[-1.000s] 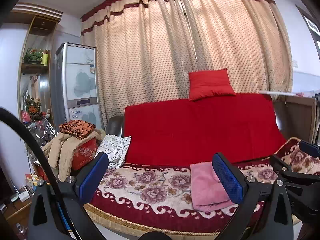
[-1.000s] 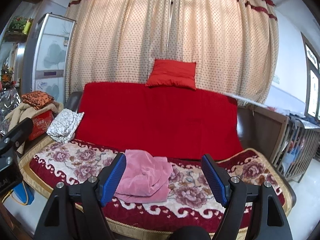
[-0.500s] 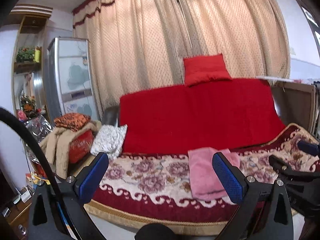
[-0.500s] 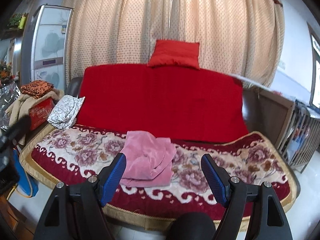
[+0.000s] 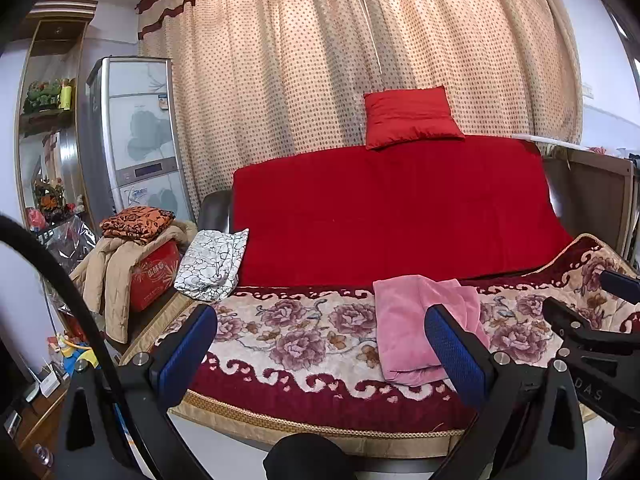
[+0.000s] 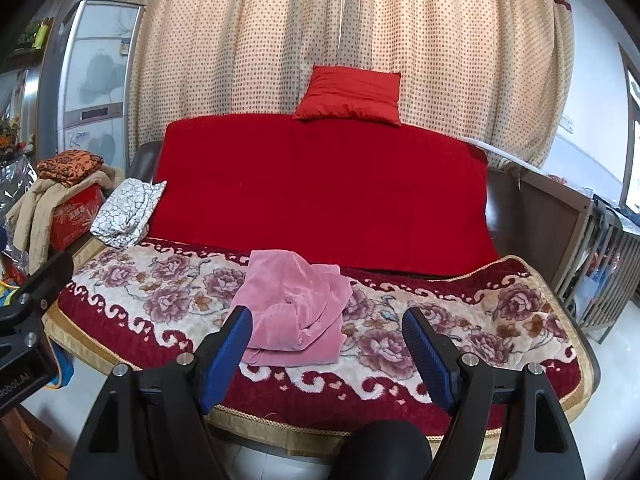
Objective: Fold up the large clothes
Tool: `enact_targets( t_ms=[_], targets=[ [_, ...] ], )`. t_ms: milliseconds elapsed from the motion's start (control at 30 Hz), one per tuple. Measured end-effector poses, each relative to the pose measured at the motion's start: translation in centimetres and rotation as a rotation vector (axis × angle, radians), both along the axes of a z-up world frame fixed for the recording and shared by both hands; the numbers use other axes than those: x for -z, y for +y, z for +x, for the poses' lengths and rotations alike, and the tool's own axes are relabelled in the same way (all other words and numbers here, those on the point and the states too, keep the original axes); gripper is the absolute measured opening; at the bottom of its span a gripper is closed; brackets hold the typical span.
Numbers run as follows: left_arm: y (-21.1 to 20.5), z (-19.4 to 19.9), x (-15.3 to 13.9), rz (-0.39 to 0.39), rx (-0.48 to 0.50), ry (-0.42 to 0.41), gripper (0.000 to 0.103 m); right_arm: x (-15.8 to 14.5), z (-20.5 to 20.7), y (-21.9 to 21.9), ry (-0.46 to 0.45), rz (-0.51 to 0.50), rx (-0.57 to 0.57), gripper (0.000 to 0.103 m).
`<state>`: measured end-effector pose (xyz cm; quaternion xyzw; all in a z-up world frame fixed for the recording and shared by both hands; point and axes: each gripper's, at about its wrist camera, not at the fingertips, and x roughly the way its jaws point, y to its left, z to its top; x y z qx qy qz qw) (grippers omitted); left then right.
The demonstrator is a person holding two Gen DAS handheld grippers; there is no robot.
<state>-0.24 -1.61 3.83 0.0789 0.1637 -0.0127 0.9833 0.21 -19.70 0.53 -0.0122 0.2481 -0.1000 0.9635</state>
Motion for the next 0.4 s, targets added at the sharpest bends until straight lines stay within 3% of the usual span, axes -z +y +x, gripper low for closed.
enact_targets(
  t_ms=[400],
  targets=[
    [0.26, -0.04, -0.38, -0.005, -0.014, -0.042, 0.103, -0.09, 0.37, 0.14, -0.003, -0.006, -0.011, 0.080]
  ],
)
